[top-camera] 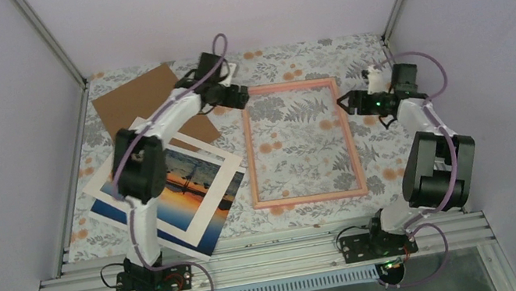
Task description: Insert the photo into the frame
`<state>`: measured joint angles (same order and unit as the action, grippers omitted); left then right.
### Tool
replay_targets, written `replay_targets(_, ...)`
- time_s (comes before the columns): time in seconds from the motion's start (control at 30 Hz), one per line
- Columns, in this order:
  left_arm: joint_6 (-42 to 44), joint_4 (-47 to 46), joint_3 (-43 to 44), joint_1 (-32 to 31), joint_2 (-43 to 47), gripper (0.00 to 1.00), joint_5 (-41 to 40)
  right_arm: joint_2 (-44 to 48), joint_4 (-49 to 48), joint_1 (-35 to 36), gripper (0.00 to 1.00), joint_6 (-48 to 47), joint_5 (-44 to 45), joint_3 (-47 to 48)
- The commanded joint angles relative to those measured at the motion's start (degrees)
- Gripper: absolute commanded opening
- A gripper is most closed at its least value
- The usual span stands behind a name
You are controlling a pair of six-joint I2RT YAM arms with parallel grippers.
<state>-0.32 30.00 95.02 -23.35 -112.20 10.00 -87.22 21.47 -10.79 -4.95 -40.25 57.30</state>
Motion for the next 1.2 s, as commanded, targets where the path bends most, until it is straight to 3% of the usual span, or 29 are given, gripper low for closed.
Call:
replay_targets(0.0, 13.1, -0.6, -10.2, 9.7, 12.6, 1.00, 7.0, 2.9, -2.4, 9.6, 0.74, -1.1, -1.8, 1.4)
replay_targets(0.3, 22.2, 12.6, -18.5, 34.5, 22.9, 0.99, 19.2, -2.7, -6.3, 32.5, 0.73, -0.7, 2.9, 5.2)
replay_targets(0.73, 36.0, 29.1, -28.6, 74.6, 24.0, 0.90, 29.9, -15.6, -11.4, 53.0, 0.72, -2.5, 6.1, 13.5)
replay_targets(0.9, 34.8, 27.1, -31.6, 80.2, 20.9, 0.90, 29.6, -20.5, -13.7, 56.5, 0.72, -2.2, 7.1, 15.6)
replay_targets(1.17, 24.7, 16.0, -37.4, 79.3, 15.0, 0.89, 26.9, -24.6, -13.6, 57.0, 0.71, -2.7, 8.9, 17.7)
